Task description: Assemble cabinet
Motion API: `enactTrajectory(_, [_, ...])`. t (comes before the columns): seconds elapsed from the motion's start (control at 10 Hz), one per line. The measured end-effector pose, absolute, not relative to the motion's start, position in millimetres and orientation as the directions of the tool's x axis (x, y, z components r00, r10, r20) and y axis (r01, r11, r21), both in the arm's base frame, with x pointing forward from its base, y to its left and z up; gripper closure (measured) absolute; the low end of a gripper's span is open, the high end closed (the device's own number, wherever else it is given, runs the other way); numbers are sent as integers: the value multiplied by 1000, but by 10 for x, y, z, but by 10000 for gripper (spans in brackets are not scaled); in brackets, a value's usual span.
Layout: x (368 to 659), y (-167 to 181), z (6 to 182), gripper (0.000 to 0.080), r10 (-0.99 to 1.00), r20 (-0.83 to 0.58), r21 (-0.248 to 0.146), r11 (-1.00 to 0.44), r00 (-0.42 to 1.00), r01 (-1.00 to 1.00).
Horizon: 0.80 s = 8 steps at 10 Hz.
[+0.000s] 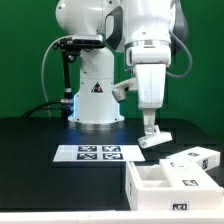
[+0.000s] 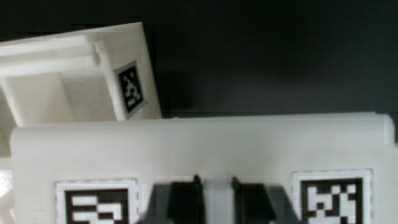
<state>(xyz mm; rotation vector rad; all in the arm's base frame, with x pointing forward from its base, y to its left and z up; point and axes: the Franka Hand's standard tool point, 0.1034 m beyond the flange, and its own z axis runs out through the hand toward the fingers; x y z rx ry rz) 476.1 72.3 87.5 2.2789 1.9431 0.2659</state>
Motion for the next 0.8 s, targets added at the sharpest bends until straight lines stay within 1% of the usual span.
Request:
enactTrajectory(0.1, [4703, 801, 837, 735, 982, 32, 179, -190, 188, 965])
enactTrajectory(0.3, [4643, 912, 793, 735, 973, -30, 142, -223, 229, 964])
enactTrajectory(0.4, [4614, 901, 781, 735, 968, -56, 118, -237, 244, 964])
enactTrajectory(0.8, [4608, 888, 769, 735, 968, -57, 116, -238, 245, 964])
